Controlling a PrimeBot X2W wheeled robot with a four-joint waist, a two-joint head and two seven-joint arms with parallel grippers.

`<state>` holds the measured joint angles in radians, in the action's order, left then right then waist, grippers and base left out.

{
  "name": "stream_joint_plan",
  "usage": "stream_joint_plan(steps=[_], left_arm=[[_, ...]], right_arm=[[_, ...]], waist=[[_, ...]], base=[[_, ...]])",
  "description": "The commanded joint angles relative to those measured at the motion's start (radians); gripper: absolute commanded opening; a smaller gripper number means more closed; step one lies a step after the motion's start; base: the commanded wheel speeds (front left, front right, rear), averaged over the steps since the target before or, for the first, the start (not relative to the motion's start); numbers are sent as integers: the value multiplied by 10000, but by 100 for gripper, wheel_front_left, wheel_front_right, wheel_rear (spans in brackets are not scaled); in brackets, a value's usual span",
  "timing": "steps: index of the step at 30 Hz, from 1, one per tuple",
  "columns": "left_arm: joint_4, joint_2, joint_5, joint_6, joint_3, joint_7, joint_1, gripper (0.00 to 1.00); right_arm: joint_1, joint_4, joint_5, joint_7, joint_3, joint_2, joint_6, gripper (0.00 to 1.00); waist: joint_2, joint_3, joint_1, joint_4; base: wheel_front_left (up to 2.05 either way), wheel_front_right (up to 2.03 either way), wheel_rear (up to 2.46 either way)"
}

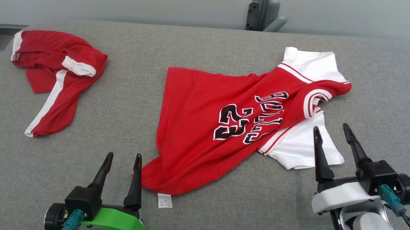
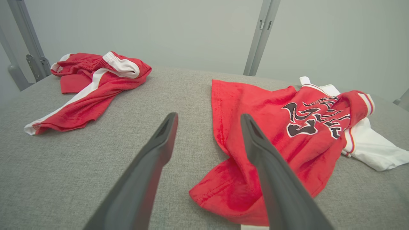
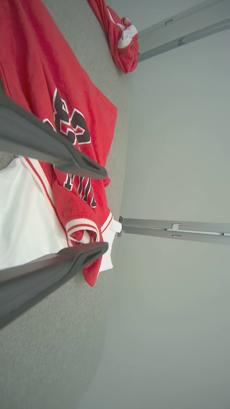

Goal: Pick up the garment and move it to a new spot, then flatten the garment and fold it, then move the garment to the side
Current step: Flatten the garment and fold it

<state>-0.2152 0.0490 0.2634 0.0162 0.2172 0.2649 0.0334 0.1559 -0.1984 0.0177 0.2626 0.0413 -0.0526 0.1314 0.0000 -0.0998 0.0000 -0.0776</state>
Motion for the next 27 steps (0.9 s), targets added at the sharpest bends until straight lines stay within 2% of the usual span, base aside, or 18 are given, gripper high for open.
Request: stream_joint_plan(steps=[1, 13, 27], left_arm=[[-35, 26, -103, 38, -118, -1, -173, 100], [4, 26, -158, 76, -622, -1, -678, 100], [37, 26, -249, 59, -577, -1, -615, 100]], right_arm=[[-290, 271, 139, 24, -329, 6, -14, 100], [-1200, 770, 867, 24, -847, 18, -14, 100], [-1142, 364, 1022, 25, -1070, 16, -14, 100]], waist=[[0, 95, 0, 113], [0, 377, 0, 319], [0, 427, 0, 340]], base=[[0, 0, 0], [0, 0, 0], [0, 0, 0]])
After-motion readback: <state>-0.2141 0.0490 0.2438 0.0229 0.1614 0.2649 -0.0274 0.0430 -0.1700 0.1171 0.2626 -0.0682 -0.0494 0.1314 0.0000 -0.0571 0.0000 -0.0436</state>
